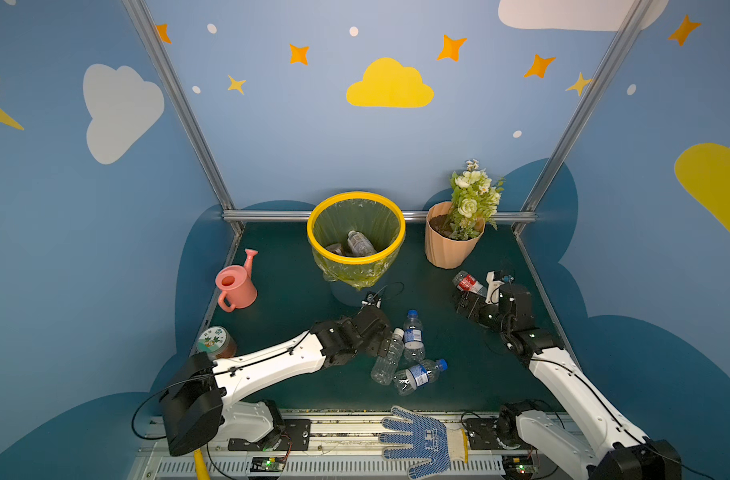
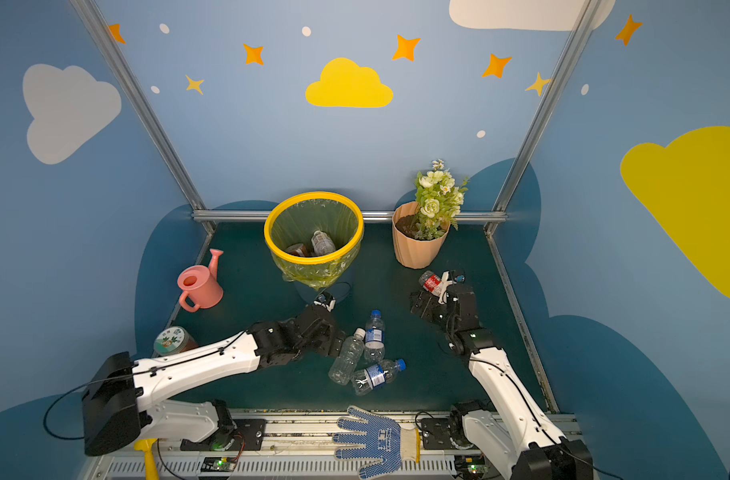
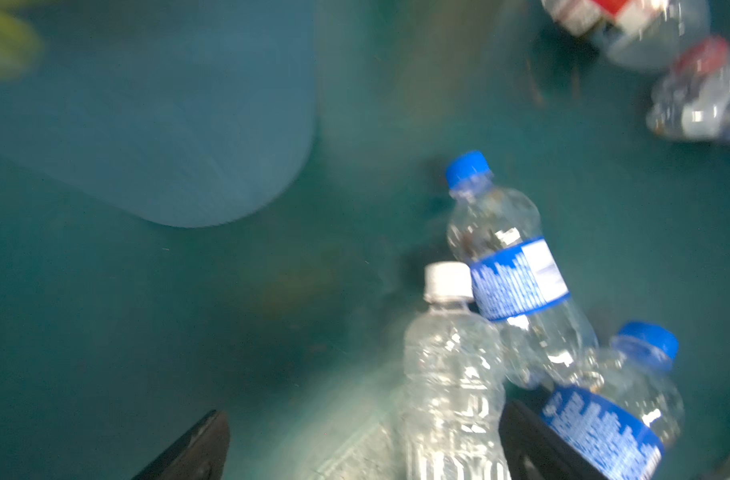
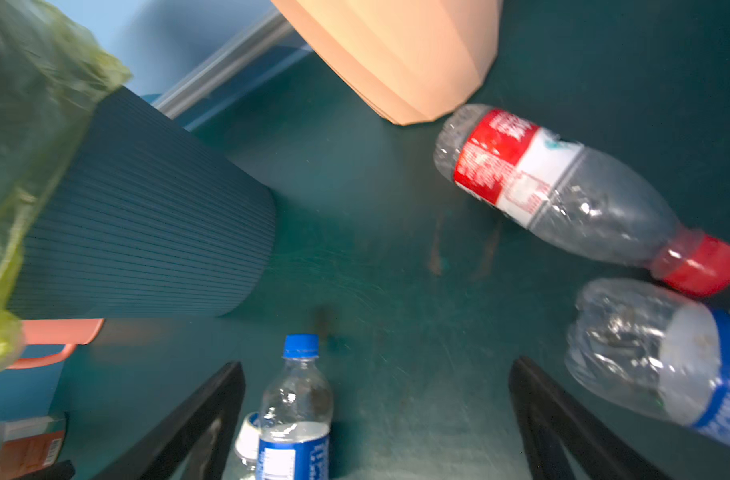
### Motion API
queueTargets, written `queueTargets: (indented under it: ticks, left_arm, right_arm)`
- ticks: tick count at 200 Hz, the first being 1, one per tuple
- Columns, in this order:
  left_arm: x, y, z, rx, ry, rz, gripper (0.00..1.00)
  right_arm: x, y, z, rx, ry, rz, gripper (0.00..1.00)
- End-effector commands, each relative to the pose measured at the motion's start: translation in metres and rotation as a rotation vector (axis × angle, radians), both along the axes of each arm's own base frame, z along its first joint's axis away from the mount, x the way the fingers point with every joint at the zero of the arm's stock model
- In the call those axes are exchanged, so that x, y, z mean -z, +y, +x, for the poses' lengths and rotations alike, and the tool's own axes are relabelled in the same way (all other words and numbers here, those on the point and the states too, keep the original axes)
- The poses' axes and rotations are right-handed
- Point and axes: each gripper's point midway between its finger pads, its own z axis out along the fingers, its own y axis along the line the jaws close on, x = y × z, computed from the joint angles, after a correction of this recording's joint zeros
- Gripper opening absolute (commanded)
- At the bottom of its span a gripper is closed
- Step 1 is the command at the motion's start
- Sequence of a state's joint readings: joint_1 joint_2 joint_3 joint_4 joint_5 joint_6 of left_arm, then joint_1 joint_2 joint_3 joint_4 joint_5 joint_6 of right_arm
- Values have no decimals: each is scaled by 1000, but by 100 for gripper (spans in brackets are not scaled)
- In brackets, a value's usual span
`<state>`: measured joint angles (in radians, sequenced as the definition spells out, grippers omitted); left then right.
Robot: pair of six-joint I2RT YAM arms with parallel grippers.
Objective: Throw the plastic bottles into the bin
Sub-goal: 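Reach the left gripper to the clear white-capped bottle while the right withdraws, then grasp the clear white-capped bottle with the left gripper and lift it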
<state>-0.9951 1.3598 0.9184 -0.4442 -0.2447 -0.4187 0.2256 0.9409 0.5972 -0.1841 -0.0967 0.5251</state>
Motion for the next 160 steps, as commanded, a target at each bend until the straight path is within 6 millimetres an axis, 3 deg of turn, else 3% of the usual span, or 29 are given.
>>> queueTargets:
  ticks: [1,84,160]
  left_arm:
    - [10,-3,-16,64,81,66,100]
    - [28,-15,-36,131,237,174,100]
    - [48,-22,-39,149,346,284,95]
  right_arm:
    - [-8,-8,1,45,-32,14,97]
    - [0,-18,3,90,-5,47,97]
    - [5,-20,3,96,11,62,97]
